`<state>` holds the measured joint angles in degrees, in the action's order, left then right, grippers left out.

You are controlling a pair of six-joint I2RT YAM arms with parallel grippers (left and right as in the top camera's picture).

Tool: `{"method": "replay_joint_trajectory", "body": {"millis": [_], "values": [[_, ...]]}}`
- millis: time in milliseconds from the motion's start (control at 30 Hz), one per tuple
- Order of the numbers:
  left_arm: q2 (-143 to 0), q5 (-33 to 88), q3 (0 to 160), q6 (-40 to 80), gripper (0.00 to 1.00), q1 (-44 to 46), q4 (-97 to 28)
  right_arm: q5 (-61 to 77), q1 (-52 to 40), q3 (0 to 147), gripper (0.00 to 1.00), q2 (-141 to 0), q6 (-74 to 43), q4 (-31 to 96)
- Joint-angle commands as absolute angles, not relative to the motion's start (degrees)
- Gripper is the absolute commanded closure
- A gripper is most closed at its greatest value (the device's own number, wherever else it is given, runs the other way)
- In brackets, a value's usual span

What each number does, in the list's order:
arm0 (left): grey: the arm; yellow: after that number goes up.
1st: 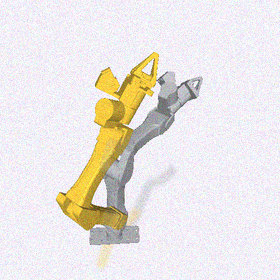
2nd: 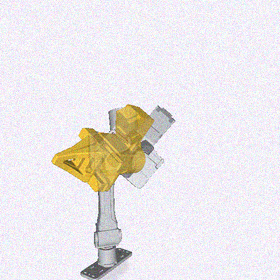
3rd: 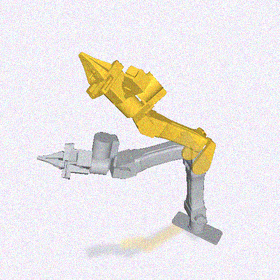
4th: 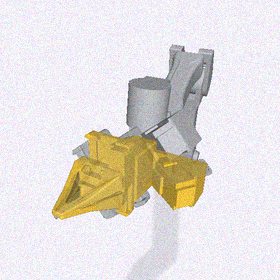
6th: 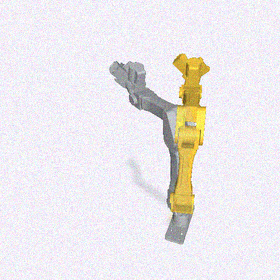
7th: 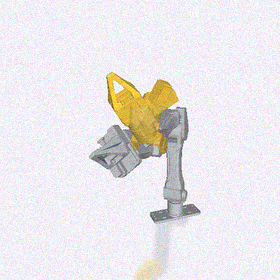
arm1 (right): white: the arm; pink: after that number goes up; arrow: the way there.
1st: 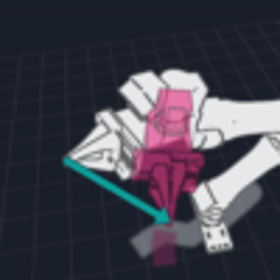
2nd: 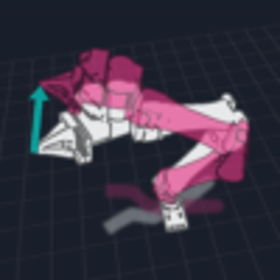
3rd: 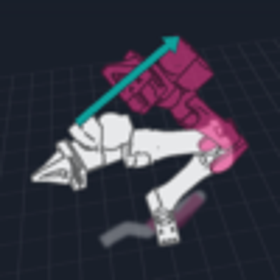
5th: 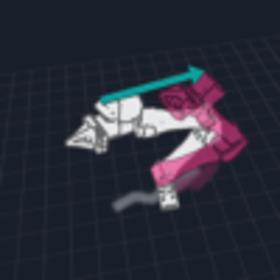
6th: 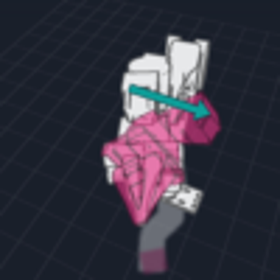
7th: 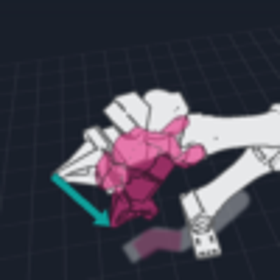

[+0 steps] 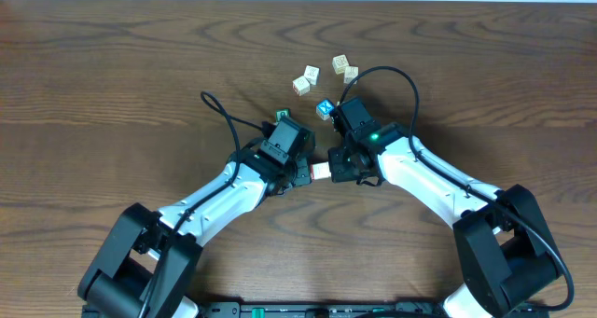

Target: Lift 3 blocks

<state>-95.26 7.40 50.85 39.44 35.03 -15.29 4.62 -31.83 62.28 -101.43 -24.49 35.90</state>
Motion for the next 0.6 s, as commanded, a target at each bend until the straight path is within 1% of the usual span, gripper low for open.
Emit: {"method": "replay_joint_trajectory", "body": {"millis": [0,567], "values": [[-94.54,20.53,51.70,40.84,0.93,38.87,-11.60,21.23,-35.66,63.00,0.99,-101.38,-24.16,32.99],[-96.33,20.34,51.59,40.84,0.93,38.87,-11.38,20.67,-35.73,59.02,0.99,-101.38,-25.28,29.15]]}}
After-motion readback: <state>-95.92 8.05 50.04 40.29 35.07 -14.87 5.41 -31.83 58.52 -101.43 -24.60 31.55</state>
